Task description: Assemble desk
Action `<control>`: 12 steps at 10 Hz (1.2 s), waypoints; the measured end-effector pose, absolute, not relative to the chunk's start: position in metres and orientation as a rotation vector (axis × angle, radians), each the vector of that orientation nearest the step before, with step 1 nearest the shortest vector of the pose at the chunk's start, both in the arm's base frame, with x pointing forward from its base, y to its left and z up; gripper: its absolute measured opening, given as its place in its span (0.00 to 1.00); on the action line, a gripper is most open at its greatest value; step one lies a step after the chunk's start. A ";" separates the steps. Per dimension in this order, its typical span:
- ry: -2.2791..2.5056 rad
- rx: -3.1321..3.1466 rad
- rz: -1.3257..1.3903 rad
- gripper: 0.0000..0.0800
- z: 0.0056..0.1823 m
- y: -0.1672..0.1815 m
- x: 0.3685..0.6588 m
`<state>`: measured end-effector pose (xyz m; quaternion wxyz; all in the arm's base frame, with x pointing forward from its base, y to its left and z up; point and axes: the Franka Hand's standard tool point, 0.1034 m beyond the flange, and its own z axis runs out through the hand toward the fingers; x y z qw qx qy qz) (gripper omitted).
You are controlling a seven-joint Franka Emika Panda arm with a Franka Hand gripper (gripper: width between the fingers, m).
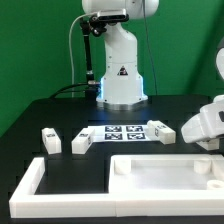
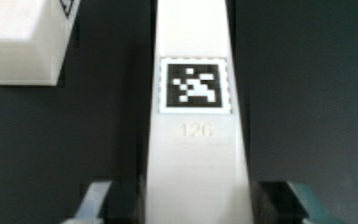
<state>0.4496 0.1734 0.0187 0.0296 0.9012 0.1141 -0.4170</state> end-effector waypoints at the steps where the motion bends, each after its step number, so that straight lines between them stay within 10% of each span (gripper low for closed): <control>1: 0.354 2.782 -1.284 0.36 0.021 0.172 0.452; 7: 0.355 2.993 -0.937 0.36 0.153 0.111 0.514; 12: 0.371 3.113 -0.468 0.36 0.166 0.120 0.547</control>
Offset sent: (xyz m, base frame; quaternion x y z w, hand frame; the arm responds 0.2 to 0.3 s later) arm 0.0369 -0.0327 0.1000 0.0596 -0.0121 -0.0290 0.9977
